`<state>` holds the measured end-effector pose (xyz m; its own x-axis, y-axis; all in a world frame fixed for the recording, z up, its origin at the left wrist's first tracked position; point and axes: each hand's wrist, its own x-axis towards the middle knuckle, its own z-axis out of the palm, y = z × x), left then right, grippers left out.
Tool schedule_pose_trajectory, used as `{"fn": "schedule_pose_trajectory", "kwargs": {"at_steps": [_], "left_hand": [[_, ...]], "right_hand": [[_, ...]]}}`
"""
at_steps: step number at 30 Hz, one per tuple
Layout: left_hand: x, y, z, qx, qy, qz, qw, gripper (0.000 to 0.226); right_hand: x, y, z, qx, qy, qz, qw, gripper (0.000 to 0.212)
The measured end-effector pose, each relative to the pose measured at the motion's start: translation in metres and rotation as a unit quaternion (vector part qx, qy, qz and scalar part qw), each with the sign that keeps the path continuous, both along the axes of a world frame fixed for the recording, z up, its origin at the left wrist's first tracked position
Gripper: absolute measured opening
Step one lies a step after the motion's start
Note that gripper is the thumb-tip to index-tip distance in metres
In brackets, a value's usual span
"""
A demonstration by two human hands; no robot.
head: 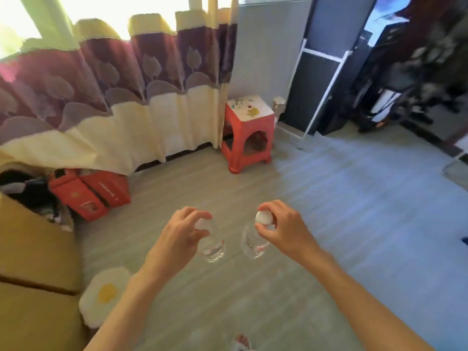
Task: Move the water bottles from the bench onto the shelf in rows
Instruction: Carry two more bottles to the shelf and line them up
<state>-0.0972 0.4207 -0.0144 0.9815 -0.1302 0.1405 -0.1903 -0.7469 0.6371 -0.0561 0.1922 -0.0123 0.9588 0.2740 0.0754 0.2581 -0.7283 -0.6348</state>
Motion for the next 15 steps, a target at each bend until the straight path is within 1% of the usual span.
{"fn": "schedule_pose_trajectory", "kwargs": {"at_steps": [5,9,15], "left_hand": [[0.089,-0.129,0.012,-0.024,0.004,-0.122,0.992,0.027],[0.157,-0.230,0.018,-0.042,0.004,-0.196,0.980,0.029],[0.264,-0.381,0.012,-0.070,-0.005,-0.281,0.957,0.031]], "right_hand": [[0.030,-0.129,0.006,0.037,-0.004,-0.133,0.990,0.029],[0.056,-0.218,0.008,0.070,-0.010,-0.241,0.968,0.038],[0.117,-0.351,0.006,0.099,-0.029,-0.356,0.929,0.027]]}}
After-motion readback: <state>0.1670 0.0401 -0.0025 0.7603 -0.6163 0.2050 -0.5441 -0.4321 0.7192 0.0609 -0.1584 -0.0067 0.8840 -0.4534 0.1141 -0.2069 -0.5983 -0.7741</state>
